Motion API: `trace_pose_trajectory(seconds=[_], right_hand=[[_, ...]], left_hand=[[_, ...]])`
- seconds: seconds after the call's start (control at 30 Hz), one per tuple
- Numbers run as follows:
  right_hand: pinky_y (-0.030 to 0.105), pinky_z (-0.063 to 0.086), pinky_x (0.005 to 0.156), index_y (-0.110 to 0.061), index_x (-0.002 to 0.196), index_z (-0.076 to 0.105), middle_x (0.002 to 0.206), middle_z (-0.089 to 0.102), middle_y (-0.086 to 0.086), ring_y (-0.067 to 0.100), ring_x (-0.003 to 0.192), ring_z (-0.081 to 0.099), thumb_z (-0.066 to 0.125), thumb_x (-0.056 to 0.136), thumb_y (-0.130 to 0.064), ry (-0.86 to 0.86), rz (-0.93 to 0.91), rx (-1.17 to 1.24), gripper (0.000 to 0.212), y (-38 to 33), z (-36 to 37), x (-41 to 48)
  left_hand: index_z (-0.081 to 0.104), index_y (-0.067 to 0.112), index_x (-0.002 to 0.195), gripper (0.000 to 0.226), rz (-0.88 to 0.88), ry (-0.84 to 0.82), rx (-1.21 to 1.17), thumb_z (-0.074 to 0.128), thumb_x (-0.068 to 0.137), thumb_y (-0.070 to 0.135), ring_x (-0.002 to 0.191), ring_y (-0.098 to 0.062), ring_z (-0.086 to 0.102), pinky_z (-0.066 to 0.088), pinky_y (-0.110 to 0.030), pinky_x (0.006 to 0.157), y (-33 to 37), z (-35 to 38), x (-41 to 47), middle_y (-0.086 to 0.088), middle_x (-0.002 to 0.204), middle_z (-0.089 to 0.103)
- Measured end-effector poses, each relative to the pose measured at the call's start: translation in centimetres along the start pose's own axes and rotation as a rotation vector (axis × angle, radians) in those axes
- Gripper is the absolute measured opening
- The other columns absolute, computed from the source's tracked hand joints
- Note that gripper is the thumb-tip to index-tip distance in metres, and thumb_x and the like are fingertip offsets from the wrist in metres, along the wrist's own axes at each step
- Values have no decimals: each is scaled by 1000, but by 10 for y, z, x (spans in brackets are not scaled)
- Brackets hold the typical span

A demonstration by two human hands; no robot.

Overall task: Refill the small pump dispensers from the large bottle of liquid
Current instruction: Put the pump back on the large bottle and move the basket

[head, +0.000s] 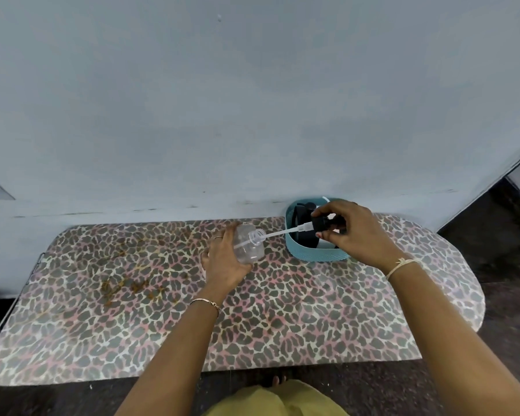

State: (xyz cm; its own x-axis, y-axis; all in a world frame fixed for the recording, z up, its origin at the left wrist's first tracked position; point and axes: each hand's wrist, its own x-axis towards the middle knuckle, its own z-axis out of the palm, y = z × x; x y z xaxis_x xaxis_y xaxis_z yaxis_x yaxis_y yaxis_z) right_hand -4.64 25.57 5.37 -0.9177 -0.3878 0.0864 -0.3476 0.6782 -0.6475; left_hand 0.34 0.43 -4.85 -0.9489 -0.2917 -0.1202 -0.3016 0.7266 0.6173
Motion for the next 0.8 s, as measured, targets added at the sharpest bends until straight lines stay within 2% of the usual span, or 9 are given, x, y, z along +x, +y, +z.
trace_pose_trajectory(seconds=[0.07, 0.17, 0.23, 0.33, 0.47, 0.6, 0.7, 0.73, 0.8], right_hand=[[12, 48, 79, -22, 106, 68, 101, 63, -8, 4, 83, 59, 79, 75, -10, -20, -15, -14, 35, -1, 4, 5], [27, 52, 85, -22, 106, 69, 99, 64, -9, 8, 87, 60, 79, 74, -12, -39, -43, -22, 35, -3, 8, 11], [32, 52, 89, -24, 107, 69, 99, 62, -11, 10, 92, 60, 79, 75, -12, -51, -69, -37, 35, -4, 11, 15], [31, 49, 92, -26, 109, 69, 97, 58, -13, 9, 95, 57, 75, 78, -12, -85, -110, -42, 35, -8, 13, 20], [28, 47, 92, -28, 116, 63, 104, 62, -8, 8, 96, 57, 72, 80, -11, -110, -126, -27, 40, -17, 11, 26], [32, 52, 85, -26, 117, 45, 102, 66, -5, 15, 93, 63, 72, 80, -12, -110, -92, 46, 48, -27, 12, 32], [20, 51, 84, -16, 116, 52, 105, 65, -1, 11, 94, 63, 74, 81, -10, -101, -21, 263, 42, -34, 16, 36], [19, 51, 85, -13, 116, 55, 107, 65, -1, 10, 95, 63, 74, 81, -9, -104, -8, 338, 39, -36, 17, 37], [28, 52, 91, -15, 117, 60, 108, 66, -5, 13, 99, 63, 71, 85, -9, -112, -5, 410, 35, -39, 22, 38]], left_hand=[[18, 40, 143, 103, 15, -19, -8, 82, 64, 26, 131, -24, 34, 33, -56, 106, 7, 2, 0, 2, 140, 41], [18, 38, 144, 103, 39, -44, -5, 83, 64, 26, 132, -24, 33, 29, -54, 110, 21, 3, -1, 2, 139, 41], [19, 37, 144, 104, 52, -52, -9, 83, 63, 27, 129, -23, 36, 31, -54, 108, 27, 5, -1, 1, 137, 44], [21, 40, 140, 106, 75, -46, -45, 86, 57, 32, 126, -25, 40, 37, -56, 104, 32, 7, 1, 2, 133, 48], [20, 42, 138, 106, 75, -53, -49, 85, 55, 34, 125, -24, 42, 43, -51, 101, 38, 7, 2, 4, 132, 47], [26, 39, 139, 103, 130, -34, -115, 85, 55, 33, 120, -20, 44, 42, -35, 96, 44, 2, 1, 6, 130, 50], [30, 35, 139, 101, 158, -25, -241, 87, 55, 30, 119, -15, 44, 39, -28, 92, 51, -7, 0, 5, 131, 50], [31, 34, 139, 101, 161, -29, -283, 87, 55, 28, 119, -13, 44, 38, -27, 93, 52, -10, -1, 5, 132, 50], [33, 33, 139, 99, 158, -37, -362, 87, 57, 24, 120, -8, 41, 36, -25, 94, 54, -18, -2, 5, 134, 48]])
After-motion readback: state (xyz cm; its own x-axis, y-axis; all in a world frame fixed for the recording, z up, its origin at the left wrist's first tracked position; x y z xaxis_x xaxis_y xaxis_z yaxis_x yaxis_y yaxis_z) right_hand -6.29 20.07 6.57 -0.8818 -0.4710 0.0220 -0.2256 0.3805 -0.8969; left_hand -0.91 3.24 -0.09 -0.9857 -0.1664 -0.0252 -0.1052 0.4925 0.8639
